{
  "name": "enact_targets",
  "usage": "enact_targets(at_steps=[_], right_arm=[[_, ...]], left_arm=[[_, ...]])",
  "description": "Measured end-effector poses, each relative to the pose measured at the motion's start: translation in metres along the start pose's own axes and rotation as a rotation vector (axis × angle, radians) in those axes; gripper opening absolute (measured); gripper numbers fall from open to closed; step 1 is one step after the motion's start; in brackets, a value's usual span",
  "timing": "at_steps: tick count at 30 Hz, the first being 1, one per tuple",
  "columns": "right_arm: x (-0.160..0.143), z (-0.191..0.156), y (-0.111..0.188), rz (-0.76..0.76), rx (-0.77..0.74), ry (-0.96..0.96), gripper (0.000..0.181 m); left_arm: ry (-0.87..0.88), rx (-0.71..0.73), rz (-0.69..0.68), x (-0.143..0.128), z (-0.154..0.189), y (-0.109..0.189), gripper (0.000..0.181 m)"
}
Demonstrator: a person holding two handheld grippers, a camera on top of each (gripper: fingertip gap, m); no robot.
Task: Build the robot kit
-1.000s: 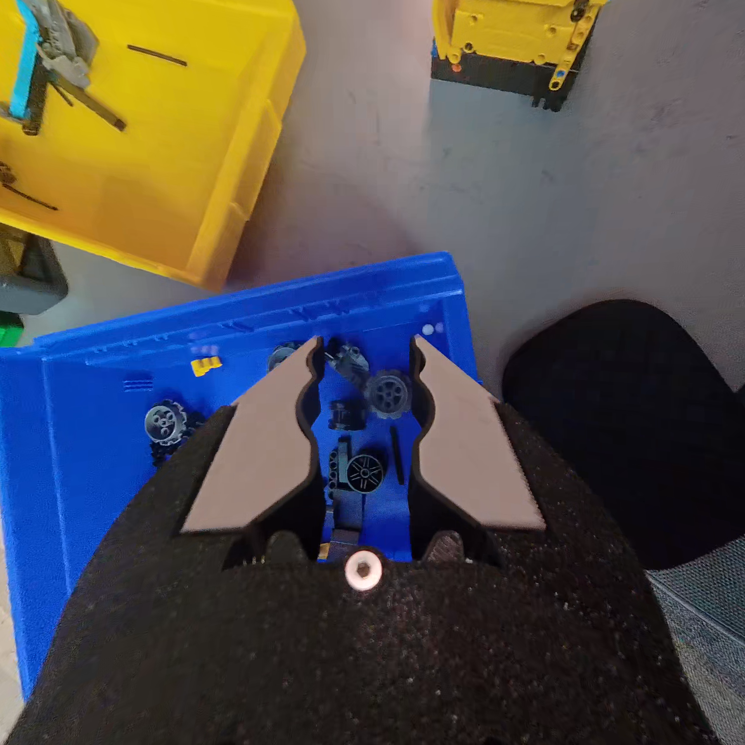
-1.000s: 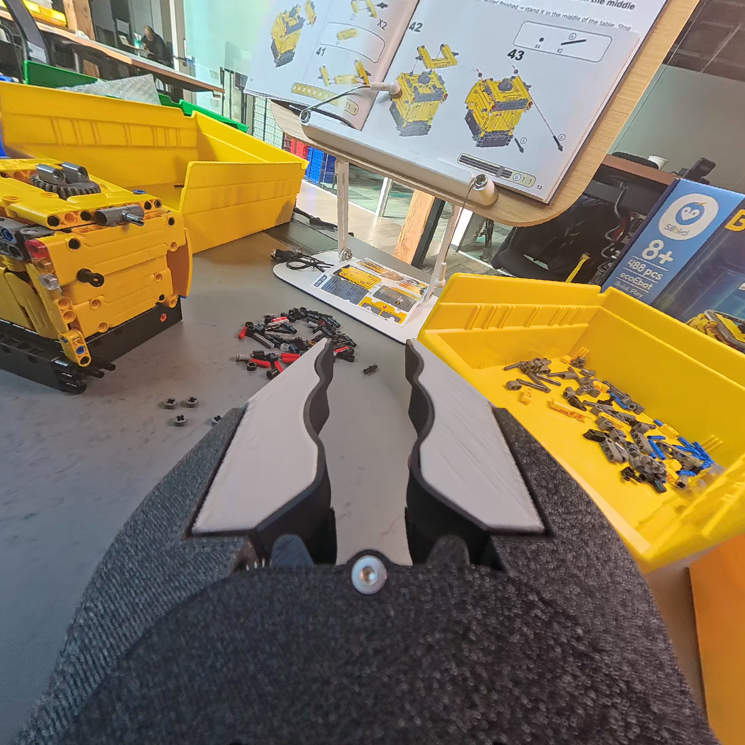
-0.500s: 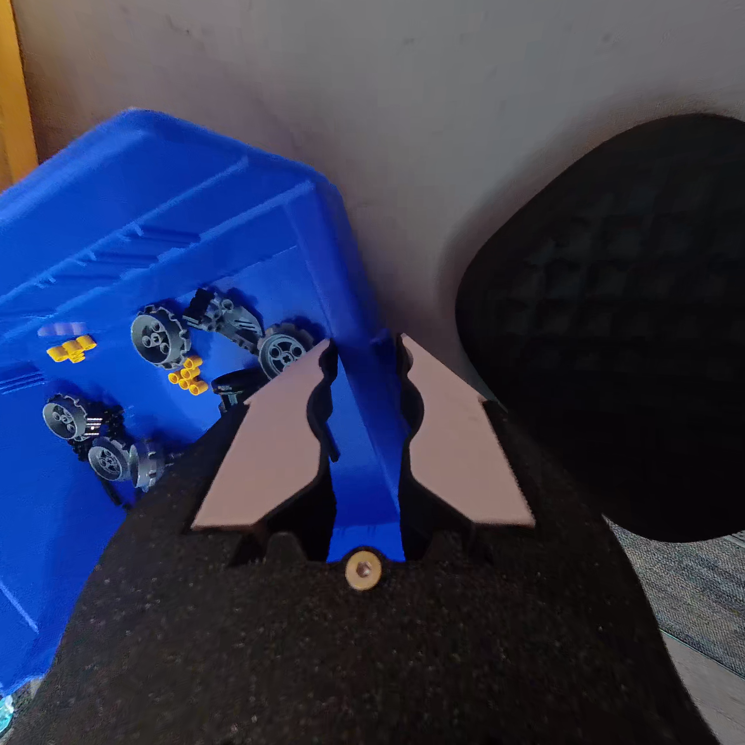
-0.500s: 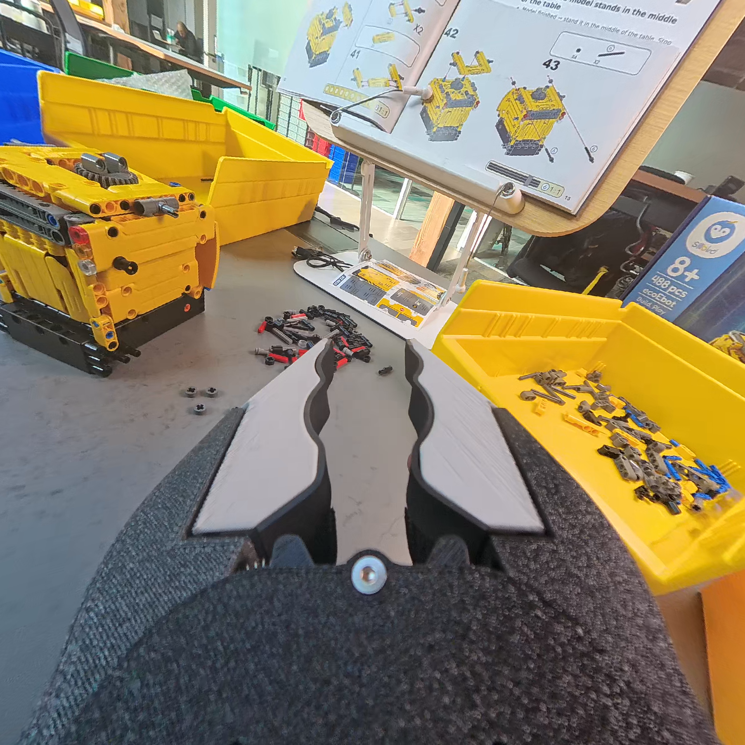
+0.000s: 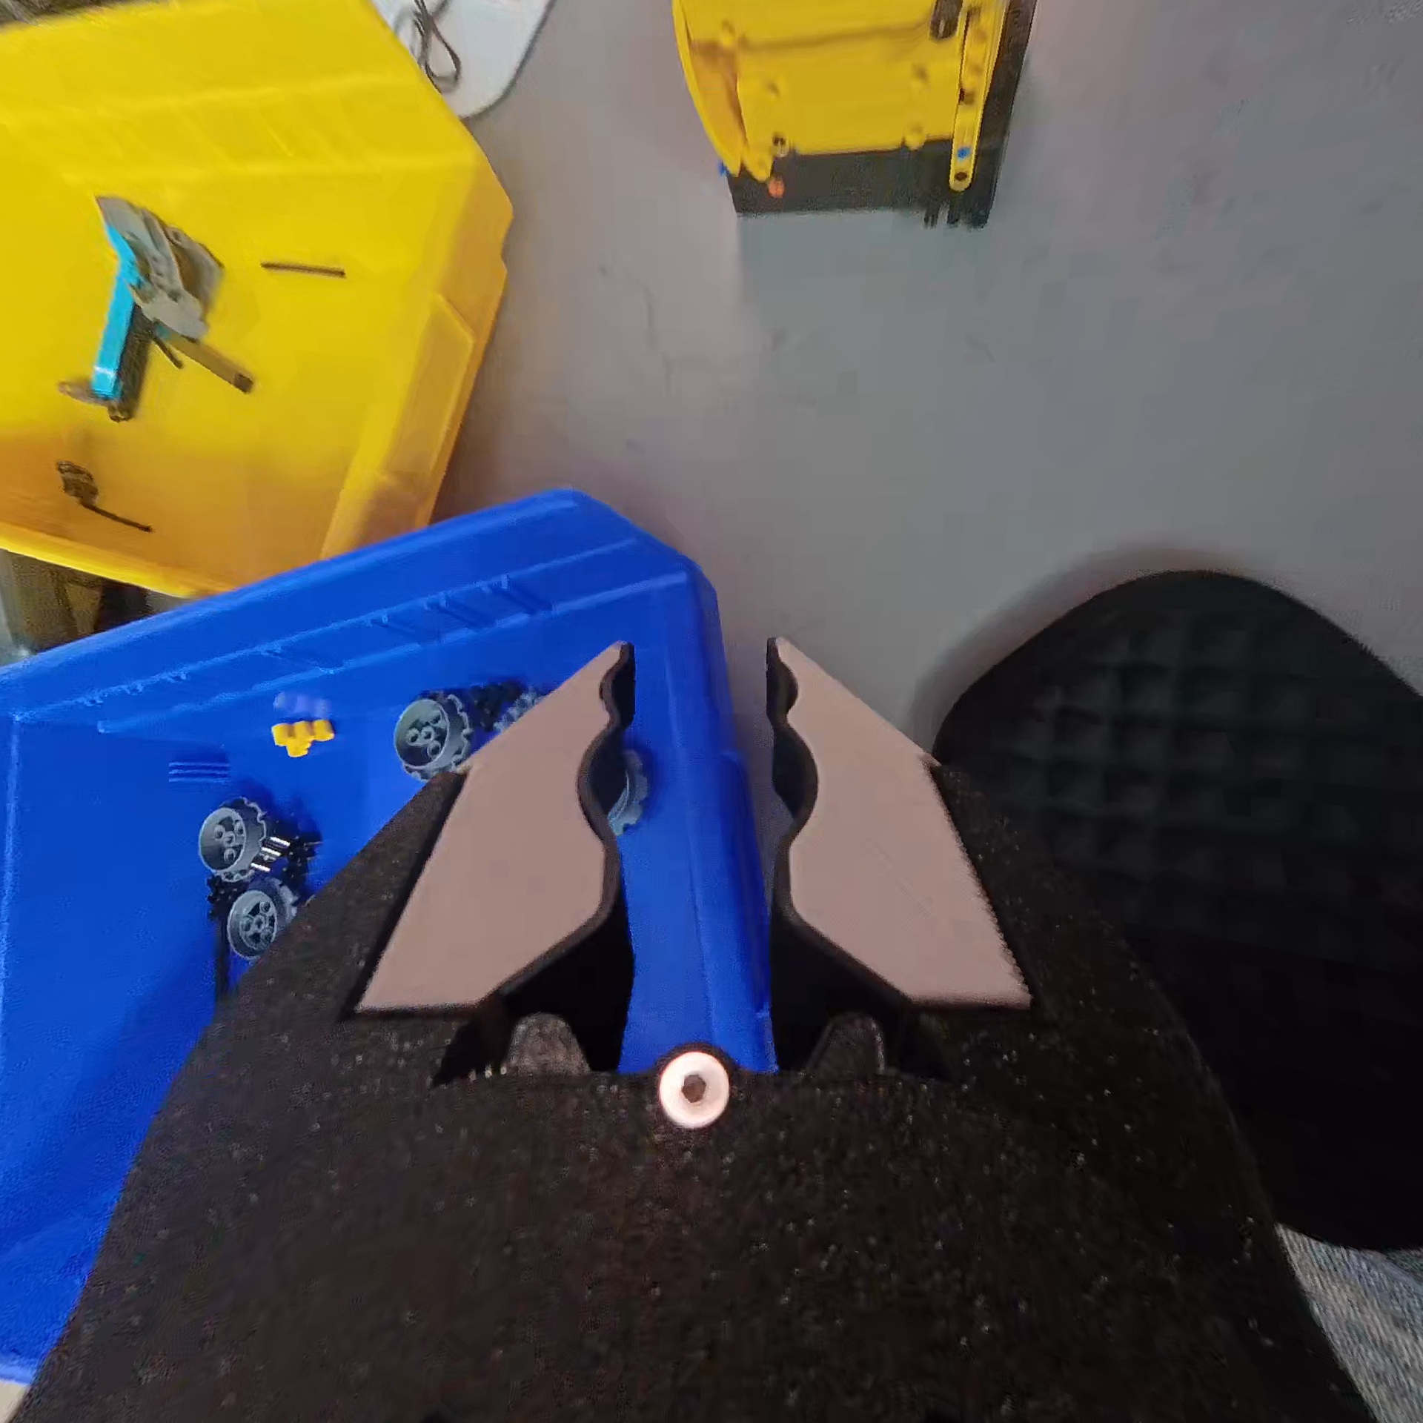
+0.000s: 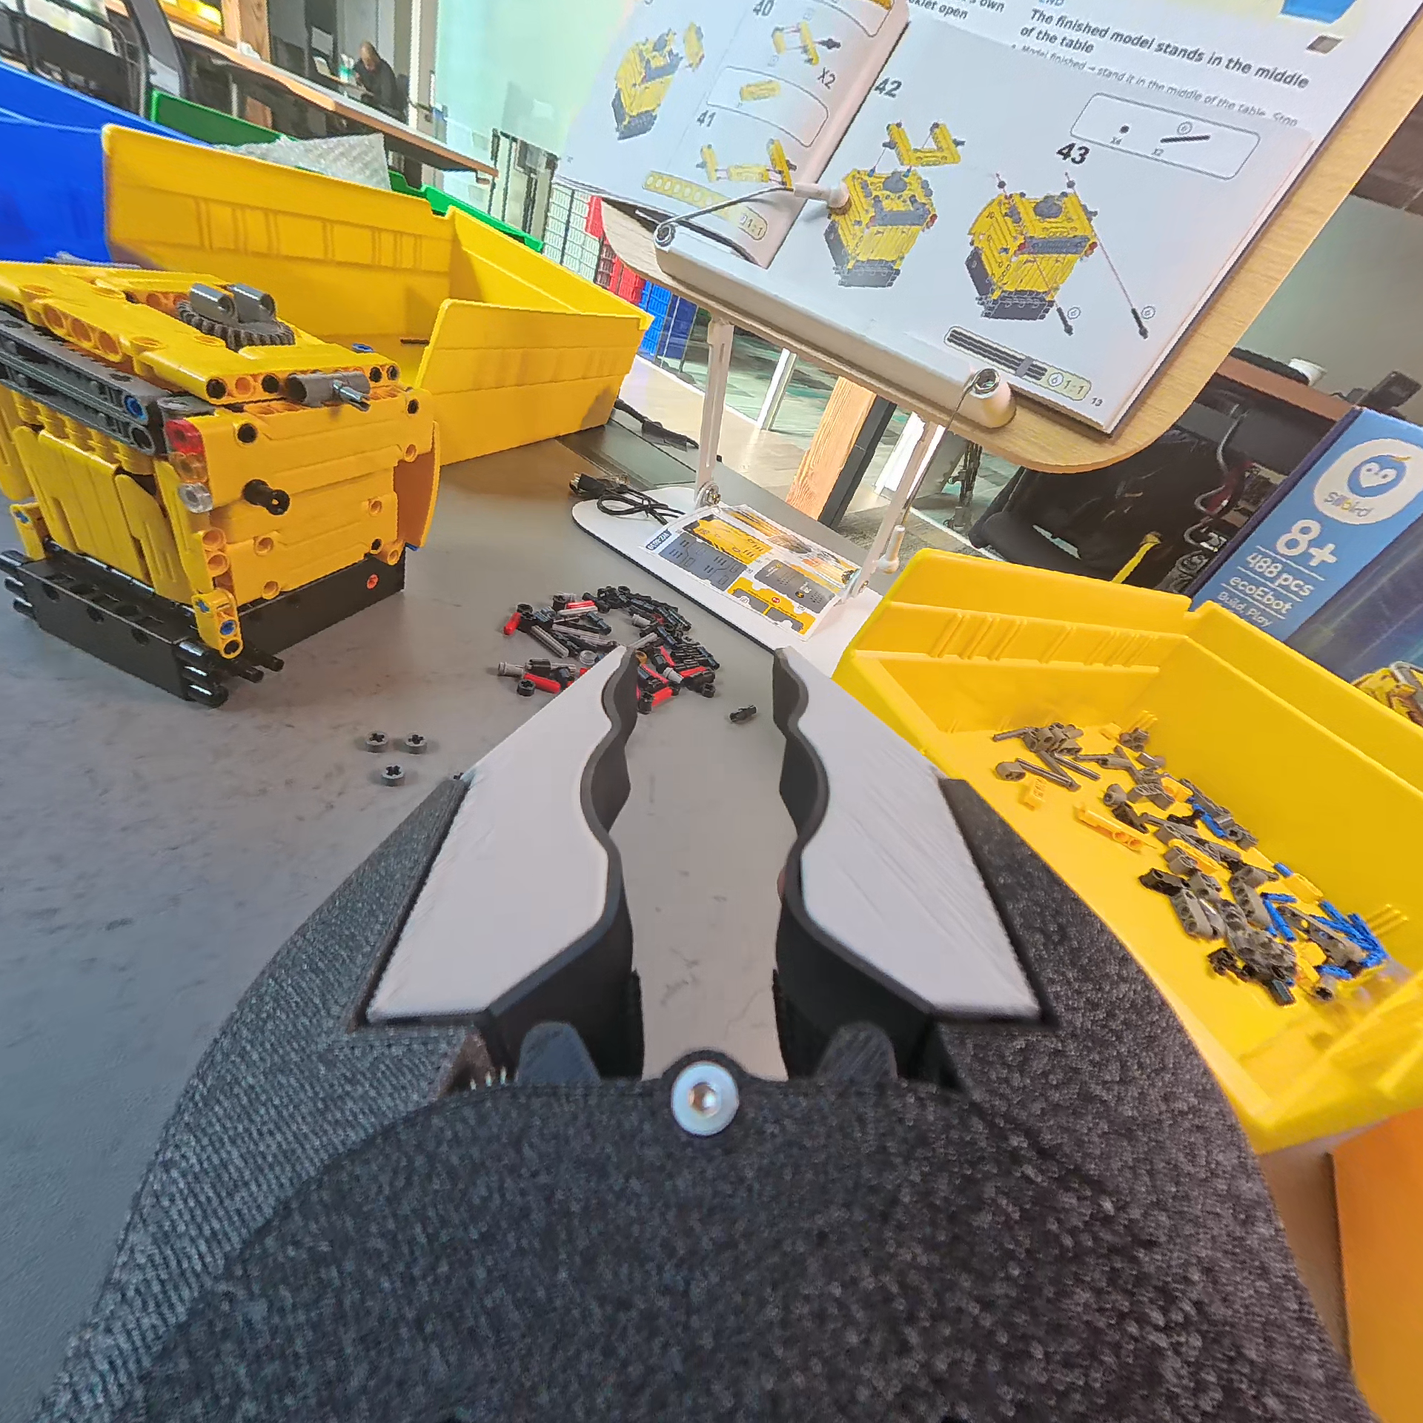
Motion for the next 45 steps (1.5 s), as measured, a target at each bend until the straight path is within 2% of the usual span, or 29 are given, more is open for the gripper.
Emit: enact_targets(at_steps=[3, 5, 6, 8, 10, 13, 15, 19, 24, 31, 35, 40, 45], right_arm=[[-0.001, 0.001, -0.001, -0.007, 0.006, -0.016, 0.035], [-0.002, 0.002, -0.003, -0.012, 0.016, -0.037, 0.035], [-0.002, 0.003, -0.005, -0.008, 0.024, -0.048, 0.035], [-0.002, 0.005, -0.009, -0.004, 0.041, -0.064, 0.035], [-0.002, 0.006, -0.012, -0.001, 0.051, -0.066, 0.035], [-0.002, 0.005, -0.013, 0.000, 0.063, -0.055, 0.035], [-0.001, 0.004, -0.012, 0.012, 0.071, -0.053, 0.035], [0.003, 0.003, -0.007, 0.042, 0.079, -0.048, 0.035], [0.003, 0.003, -0.006, 0.048, 0.084, -0.052, 0.035], [0.001, 0.001, -0.009, 0.027, 0.085, -0.036, 0.034], [0.000, 0.004, -0.008, 0.027, 0.085, -0.064, 0.027], [-0.027, 0.005, -0.005, -0.162, 0.136, -0.074, 0.022], [-0.063, -0.026, 0.006, -0.448, 0.360, -0.096, 0.025]], left_arm=[[0.167, 0.084, 0.357, 0.051, 0.000, 0.027, 0.042], [0.320, 0.080, 0.618, 0.083, 0.007, 0.038, 0.050], [0.390, 0.066, 0.702, 0.093, 0.010, 0.038, 0.058], [0.492, 0.013, 0.796, 0.110, 0.015, 0.028, 0.067], [0.573, -0.044, 0.865, 0.129, 0.014, 0.018, 0.065], [0.655, -0.066, 0.935, 0.161, 0.000, 0.009, 0.045], [0.677, -0.029, 0.941, 0.175, -0.011, -0.003, 0.025], [0.712, 0.036, 0.914, 0.178, -0.020, -0.043, 0.014], [0.713, -0.007, 0.835, 0.161, 0.000, -0.072, 0.014], [0.676, -0.037, 0.822, 0.161, 0.004, -0.074, 0.022], [0.745, -0.118, 0.820, 0.160, 0.006, -0.076, 0.033], [0.782, -0.156, 0.833, 0.160, 0.005, -0.071, 0.038], [0.796, -0.157, 0.823, 0.158, 0.004, -0.075, 0.039]])
Point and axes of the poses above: each gripper's, where its closed fingertips meet, y back along the fingers, x out of its top, z = x × y across the jaws, the point moved 1 cm from there along y, back along the fingers, and after that the axes turned 9 degrees about x, right-handed, at the moved point
